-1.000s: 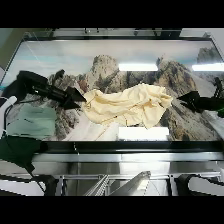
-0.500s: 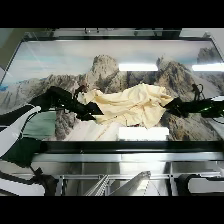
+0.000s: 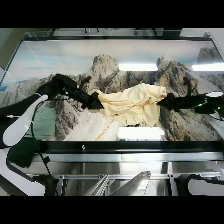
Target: Fold the shirts.
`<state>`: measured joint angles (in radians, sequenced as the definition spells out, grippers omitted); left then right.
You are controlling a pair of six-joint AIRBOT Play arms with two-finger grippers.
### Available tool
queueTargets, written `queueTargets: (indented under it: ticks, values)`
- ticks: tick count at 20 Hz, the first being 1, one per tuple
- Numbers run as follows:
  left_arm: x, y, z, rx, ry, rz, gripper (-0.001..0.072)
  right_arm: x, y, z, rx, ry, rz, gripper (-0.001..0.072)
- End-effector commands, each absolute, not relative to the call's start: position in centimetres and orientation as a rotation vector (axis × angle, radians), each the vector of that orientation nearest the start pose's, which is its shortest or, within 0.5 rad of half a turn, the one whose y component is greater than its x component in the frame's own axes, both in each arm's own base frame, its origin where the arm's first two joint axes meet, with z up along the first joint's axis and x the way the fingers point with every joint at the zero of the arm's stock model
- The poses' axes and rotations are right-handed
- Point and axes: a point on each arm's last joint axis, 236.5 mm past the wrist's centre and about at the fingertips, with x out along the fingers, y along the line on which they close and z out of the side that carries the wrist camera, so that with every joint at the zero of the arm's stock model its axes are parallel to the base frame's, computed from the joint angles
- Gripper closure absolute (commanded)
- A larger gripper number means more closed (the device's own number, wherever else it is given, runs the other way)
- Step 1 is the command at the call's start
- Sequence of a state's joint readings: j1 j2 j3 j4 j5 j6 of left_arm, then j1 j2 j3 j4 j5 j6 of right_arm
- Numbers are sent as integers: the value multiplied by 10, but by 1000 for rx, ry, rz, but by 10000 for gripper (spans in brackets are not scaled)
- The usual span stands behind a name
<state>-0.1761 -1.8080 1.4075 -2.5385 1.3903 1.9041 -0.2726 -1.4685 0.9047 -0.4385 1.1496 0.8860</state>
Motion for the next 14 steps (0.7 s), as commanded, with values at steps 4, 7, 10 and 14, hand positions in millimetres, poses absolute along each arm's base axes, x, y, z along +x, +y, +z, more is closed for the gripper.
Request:
queueTargets:
  ticks: [4, 7, 10, 14]
  values:
    - [334, -243, 248, -318, 1008, -1255, 689, 339, 81, 277, 527, 357, 794, 692]
    - [268, -221, 364, -138, 667, -1214, 687, 266, 77, 396, 254, -27, 595, 692]
    - [205, -192, 460, 5, 286, -1040, 686, 196, 92, 483, -14, -349, 350, 692]
    - [207, -148, 477, 85, 182, -783, 686, 185, 98, 522, -105, -430, 309, 693]
